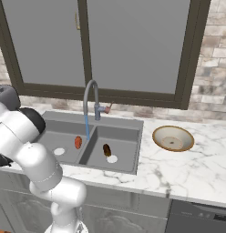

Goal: Pick the sweet potatos from the sink and place them in one bowl. Place the lemon in the other bowl. Then turn off the sink faucet.

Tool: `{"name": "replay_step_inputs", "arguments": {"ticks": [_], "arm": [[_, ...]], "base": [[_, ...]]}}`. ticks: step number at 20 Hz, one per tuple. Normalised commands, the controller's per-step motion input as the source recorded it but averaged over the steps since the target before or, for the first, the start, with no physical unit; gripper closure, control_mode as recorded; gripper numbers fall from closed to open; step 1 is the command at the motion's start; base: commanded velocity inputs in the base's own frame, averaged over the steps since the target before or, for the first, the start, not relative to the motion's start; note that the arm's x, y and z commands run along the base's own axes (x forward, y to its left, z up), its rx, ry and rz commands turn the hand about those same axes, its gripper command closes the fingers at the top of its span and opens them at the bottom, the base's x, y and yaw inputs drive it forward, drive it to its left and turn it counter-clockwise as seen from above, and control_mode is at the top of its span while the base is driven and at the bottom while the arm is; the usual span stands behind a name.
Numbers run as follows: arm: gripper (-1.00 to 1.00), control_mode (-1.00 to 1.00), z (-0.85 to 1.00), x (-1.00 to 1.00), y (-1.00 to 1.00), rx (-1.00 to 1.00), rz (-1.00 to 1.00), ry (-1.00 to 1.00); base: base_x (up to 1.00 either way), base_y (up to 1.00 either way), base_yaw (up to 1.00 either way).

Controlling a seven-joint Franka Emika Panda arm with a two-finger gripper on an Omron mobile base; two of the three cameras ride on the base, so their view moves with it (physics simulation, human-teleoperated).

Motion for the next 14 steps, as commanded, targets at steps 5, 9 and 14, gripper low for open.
{"name": "replay_step_inputs", "arguments": {"ticks": [5,9,14], "arm": [[1.0,-1.0,-0.03,0.01,0.29,-0.07,0.0,-0.01],[1.0,-1.0,-0.17,0.03,0.26,-0.09,0.0,0.0],[1.0,-1.0,-0.06,0.15,0.22,-0.08,-0.01,-0.01]], "base": [[0.0,0.0,0.0],[0.0,0.0,0.0],[0.0,0.0,0.0]]}}
